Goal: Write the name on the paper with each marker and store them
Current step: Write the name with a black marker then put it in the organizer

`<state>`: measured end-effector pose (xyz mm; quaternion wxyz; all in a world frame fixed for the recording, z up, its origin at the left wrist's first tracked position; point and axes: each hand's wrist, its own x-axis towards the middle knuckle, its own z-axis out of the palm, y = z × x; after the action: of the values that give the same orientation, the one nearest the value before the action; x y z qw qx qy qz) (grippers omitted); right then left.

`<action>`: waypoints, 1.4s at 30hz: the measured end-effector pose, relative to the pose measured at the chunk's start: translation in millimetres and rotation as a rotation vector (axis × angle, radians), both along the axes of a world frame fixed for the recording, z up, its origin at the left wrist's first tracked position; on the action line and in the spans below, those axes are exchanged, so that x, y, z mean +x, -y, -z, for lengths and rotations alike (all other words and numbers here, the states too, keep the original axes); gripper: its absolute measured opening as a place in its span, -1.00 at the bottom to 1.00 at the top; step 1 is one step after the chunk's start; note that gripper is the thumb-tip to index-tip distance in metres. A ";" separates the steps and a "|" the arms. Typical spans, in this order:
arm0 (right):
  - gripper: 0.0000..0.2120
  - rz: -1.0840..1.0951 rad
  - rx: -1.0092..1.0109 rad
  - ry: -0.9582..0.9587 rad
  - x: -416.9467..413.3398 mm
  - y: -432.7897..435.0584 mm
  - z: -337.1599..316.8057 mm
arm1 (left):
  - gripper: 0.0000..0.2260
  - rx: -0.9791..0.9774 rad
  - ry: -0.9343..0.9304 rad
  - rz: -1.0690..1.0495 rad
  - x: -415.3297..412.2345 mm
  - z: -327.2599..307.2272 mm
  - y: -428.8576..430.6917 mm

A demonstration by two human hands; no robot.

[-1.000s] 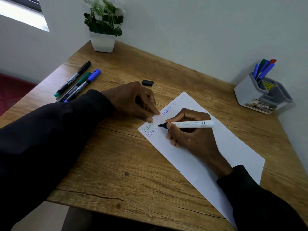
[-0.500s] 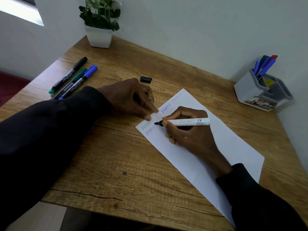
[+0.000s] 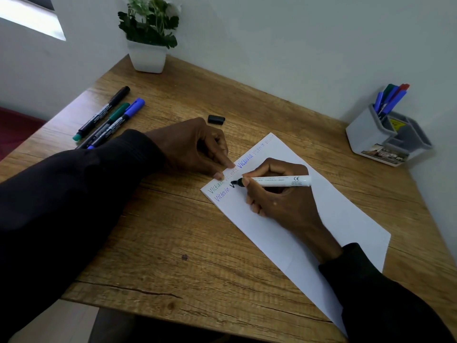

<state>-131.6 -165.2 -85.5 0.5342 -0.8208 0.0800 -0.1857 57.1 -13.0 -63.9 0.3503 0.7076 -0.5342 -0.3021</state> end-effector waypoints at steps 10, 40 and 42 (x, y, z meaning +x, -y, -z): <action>-0.86 0.062 0.000 -0.072 0.3 1.9 0.7 | -0.75 0.011 -0.009 -0.002 -0.5 0.1 0.2; -0.86 0.108 0.031 -0.042 0.6 -0.4 -1.2 | -0.74 0.026 0.013 0.009 0.9 0.2 0.3; -0.87 0.116 0.031 -0.062 0.0 0.6 -3.0 | -0.74 0.025 0.018 0.012 0.9 0.4 0.4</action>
<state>-131.6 -165.8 -82.5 0.5326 -0.8117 0.1465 -0.1897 58.0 -13.4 -64.3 0.3349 0.7113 -0.5376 -0.3046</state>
